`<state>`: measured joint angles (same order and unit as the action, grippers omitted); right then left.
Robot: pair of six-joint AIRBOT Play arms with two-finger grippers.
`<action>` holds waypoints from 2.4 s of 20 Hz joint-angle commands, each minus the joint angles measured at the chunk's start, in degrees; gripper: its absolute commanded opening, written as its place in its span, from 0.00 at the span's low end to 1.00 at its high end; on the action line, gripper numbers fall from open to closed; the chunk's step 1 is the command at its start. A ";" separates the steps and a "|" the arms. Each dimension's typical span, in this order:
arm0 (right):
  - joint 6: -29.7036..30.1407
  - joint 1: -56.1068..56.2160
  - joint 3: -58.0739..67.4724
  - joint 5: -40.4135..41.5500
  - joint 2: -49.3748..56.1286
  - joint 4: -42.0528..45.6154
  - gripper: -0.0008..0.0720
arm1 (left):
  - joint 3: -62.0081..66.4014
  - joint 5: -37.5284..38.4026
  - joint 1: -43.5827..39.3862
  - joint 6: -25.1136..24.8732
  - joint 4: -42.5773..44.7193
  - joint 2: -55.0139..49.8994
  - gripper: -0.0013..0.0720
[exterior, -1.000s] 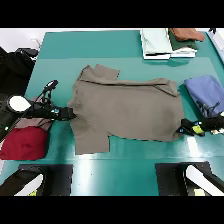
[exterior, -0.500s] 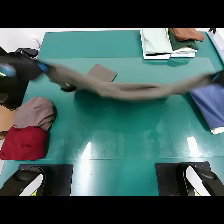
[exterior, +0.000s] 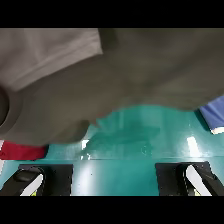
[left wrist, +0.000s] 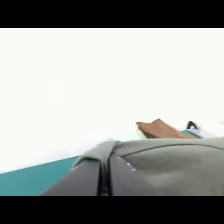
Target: Fold the shirts.
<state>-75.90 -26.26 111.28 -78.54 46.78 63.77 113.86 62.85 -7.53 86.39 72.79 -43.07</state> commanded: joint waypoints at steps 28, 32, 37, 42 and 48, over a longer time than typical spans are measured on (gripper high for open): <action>-2.69 15.13 -25.75 5.62 45.05 8.72 0.03 | -34.23 -1.36 7.41 -5.44 -5.95 -47.28 0.05; -2.73 15.10 -30.49 7.67 44.52 3.41 0.50 | -36.13 -1.14 7.43 -3.48 -5.95 -46.99 0.55; -1.38 14.38 -31.28 3.96 38.05 -0.13 0.53 | -40.09 8.74 8.33 -1.92 -0.11 -38.88 0.68; 0.02 12.11 -44.81 3.52 21.00 -0.20 0.53 | -65.77 7.63 8.35 1.33 0.44 -18.38 0.68; 0.09 11.78 -51.60 6.36 11.08 -1.25 0.53 | -85.18 4.85 8.33 1.79 -8.46 -7.48 0.68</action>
<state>-75.94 -14.31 62.35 -73.36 61.95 63.07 36.75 69.23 0.78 87.79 69.21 -54.63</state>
